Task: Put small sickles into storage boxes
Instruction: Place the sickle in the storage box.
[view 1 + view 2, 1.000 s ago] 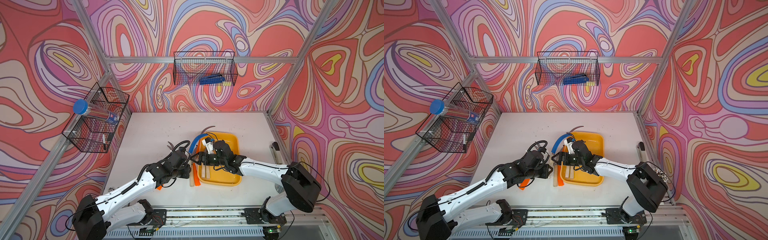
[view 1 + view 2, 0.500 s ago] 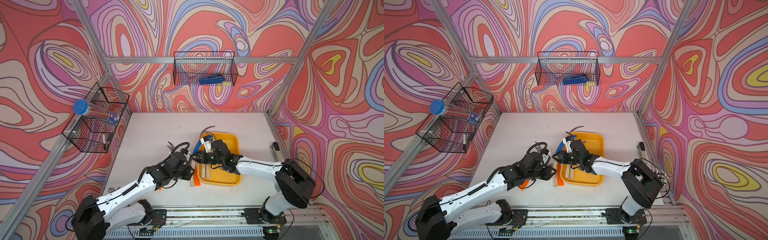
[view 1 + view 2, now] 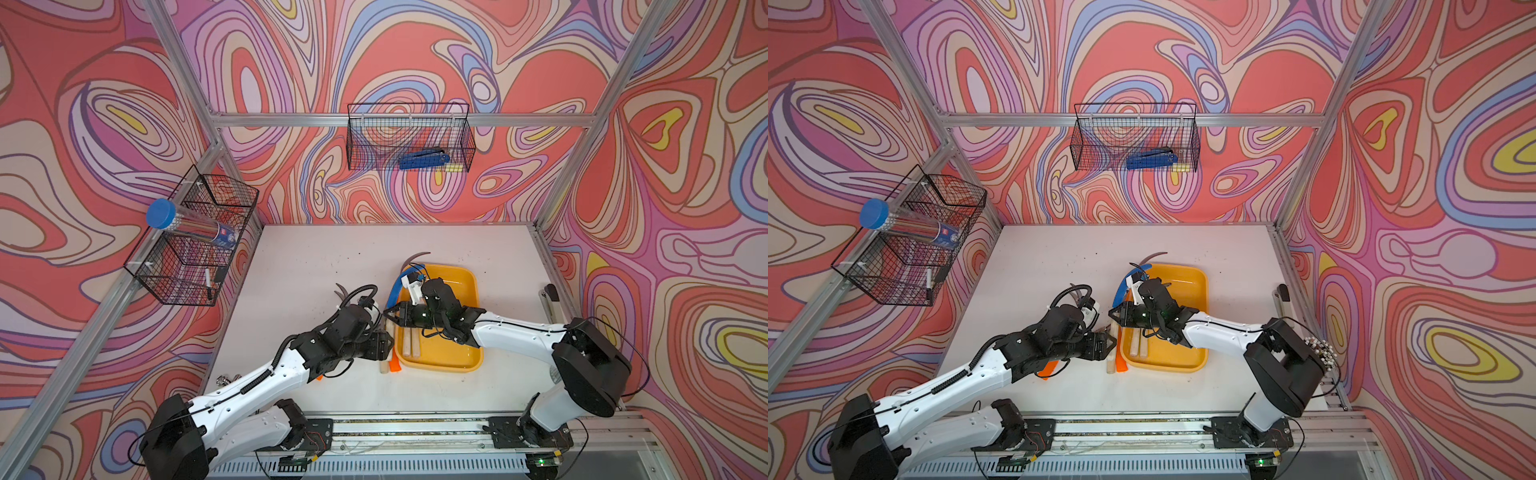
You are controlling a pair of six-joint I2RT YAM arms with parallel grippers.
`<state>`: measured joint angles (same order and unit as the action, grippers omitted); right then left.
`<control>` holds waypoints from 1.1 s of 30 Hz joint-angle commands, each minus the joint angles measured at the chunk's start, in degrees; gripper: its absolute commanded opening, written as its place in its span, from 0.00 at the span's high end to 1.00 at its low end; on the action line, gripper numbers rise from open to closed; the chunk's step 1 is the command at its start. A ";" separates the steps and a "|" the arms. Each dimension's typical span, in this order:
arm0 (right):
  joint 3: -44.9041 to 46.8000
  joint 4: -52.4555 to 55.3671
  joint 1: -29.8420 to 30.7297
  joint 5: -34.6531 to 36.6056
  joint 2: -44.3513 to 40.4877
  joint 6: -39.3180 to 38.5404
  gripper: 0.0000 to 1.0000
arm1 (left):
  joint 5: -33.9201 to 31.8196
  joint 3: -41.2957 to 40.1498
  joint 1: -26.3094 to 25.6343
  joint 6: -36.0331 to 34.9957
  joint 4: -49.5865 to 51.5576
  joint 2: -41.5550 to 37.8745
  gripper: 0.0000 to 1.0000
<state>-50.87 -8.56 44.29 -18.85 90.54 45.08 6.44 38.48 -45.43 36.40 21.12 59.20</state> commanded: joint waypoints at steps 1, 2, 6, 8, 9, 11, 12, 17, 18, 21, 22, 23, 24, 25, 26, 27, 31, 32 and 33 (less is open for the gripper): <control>-1.79 4.50 -1.88 1.42 -2.40 -3.86 0.97 | -3.12 0.81 -0.01 -1.00 3.38 -0.88 0.11; -1.78 5.09 -2.53 1.05 -2.59 -4.25 0.98 | -3.55 0.81 -0.01 -1.11 3.73 -0.95 0.09; -2.39 9.55 -5.26 -0.17 -3.35 -7.30 0.99 | -5.85 1.07 -0.01 -1.27 5.69 -1.28 0.03; -2.41 11.22 -6.28 -0.30 -4.00 -8.60 0.99 | -7.28 1.42 -0.01 -1.19 6.62 -1.63 0.03; -2.39 12.33 -6.86 -0.18 -4.35 -9.28 0.99 | -8.55 1.57 -0.01 -1.01 7.25 -1.76 0.03; -2.18 13.81 -7.95 0.00 -4.99 -10.28 0.99 | -11.43 2.01 -0.01 -0.47 8.68 -2.11 0.02; -2.05 14.33 -8.60 0.11 -5.24 -10.73 0.99 | -12.70 2.12 -0.01 -0.26 9.24 -2.34 0.02; -1.04 15.98 -10.69 -0.06 -5.08 -12.56 0.99 | -19.97 2.38 0.01 2.88 11.91 -3.25 0.02; -0.81 16.10 -11.13 -0.04 -4.88 -12.89 0.99 | -22.11 2.47 -0.01 4.27 12.79 -3.25 0.01; -0.21 16.47 -11.83 -0.04 -3.86 -14.00 0.99 | -25.93 3.24 -0.01 7.23 15.33 -3.07 0.01; 0.04 16.47 -12.01 0.04 -3.57 -14.21 0.99 | -26.52 3.43 -0.01 7.92 15.90 -2.88 0.00; 0.36 16.41 -12.27 0.11 -3.25 -14.47 1.00 | -27.27 3.61 -0.01 8.77 16.58 -2.76 0.00; 0.70 16.21 -12.47 0.13 -2.86 -14.74 1.00 | -27.82 3.79 -0.01 9.65 17.12 -2.57 0.00; 0.98 16.04 -12.71 0.13 -2.48 -14.95 1.00 | -27.96 3.88 -0.01 9.74 17.32 -2.46 0.00; 1.23 15.73 -12.98 0.22 -2.02 -15.24 1.00 | -28.13 3.95 -0.01 9.78 17.44 -2.26 0.00; 1.46 15.54 -13.24 0.37 -1.41 -15.36 1.00 | -28.23 3.98 0.00 9.70 17.55 -1.96 0.00; 1.83 14.66 -14.05 0.47 0.56 -15.90 1.00 | -27.78 4.57 -0.01 8.16 17.59 -0.88 0.00; 1.83 14.46 -14.23 0.48 1.03 -16.03 1.00 | -27.43 4.82 -0.01 7.46 17.55 -0.63 0.00; 1.74 14.41 -14.36 0.47 1.66 -16.16 1.00 | -26.92 5.08 -0.01 6.61 17.43 -0.21 0.00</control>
<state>-49.67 7.11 30.50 -18.85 90.83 30.41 -19.53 41.63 -45.43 43.53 36.25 58.15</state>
